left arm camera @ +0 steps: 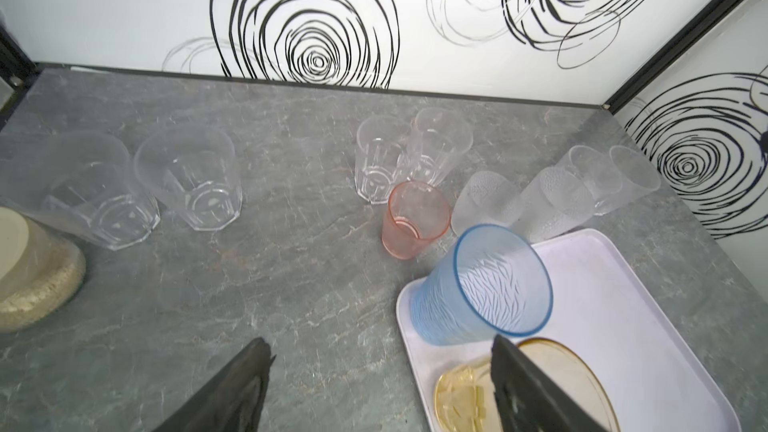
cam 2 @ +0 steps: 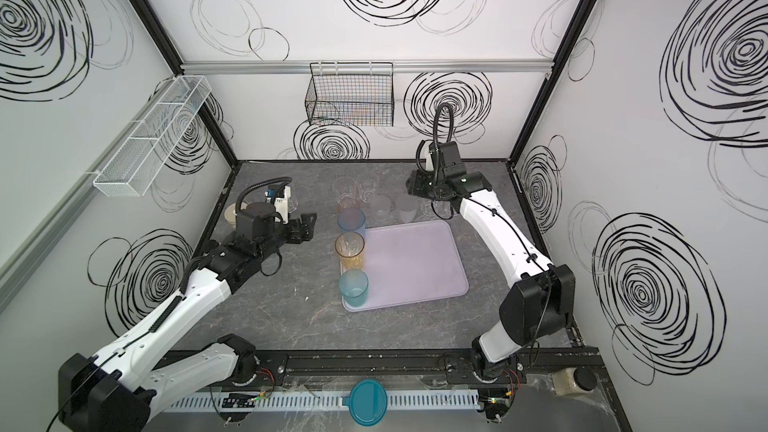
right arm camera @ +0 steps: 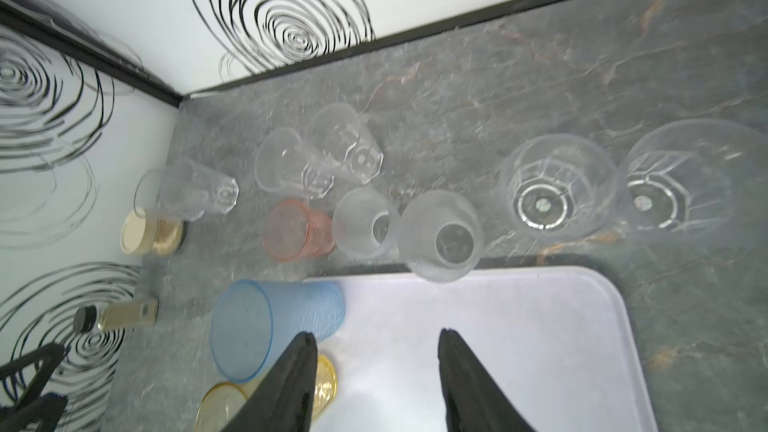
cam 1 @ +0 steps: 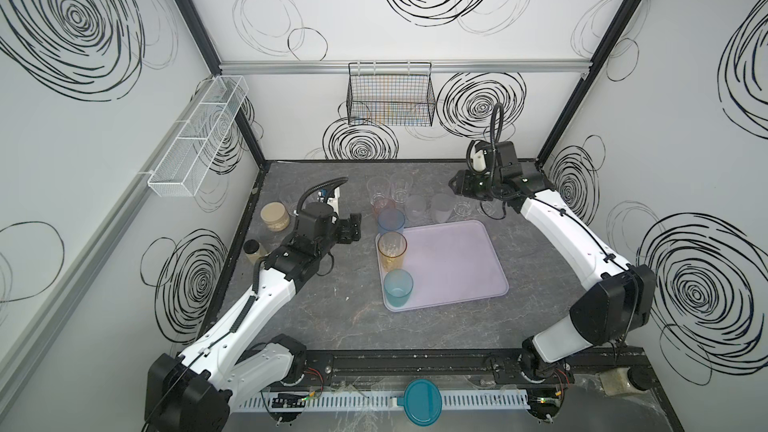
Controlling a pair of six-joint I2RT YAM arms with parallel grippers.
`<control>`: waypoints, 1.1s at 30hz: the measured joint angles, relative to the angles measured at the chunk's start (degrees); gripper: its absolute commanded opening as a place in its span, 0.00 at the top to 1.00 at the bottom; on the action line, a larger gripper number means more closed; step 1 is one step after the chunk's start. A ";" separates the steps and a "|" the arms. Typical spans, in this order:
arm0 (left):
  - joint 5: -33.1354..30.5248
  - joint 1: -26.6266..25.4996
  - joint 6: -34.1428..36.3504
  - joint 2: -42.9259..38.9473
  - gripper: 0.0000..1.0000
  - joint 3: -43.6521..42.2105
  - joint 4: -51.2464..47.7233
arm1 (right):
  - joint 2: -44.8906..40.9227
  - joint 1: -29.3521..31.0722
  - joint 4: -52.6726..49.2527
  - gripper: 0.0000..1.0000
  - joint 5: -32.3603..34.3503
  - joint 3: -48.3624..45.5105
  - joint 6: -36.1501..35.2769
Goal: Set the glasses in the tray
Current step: 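Withdraw the right gripper toward the clear glasses beyond the tray, then lower the right gripper onto a clear faceted glass and grasp it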
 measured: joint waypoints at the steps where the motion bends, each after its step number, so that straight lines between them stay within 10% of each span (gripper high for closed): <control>1: -0.37 -0.11 0.22 0.70 0.13 -0.02 0.57 | 0.13 -0.39 1.18 0.49 0.07 -0.55 0.33; 33: -4.74 -6.58 3.23 10.88 0.08 -5.55 13.31 | 23.96 0.17 -3.78 0.55 10.25 8.37 -2.86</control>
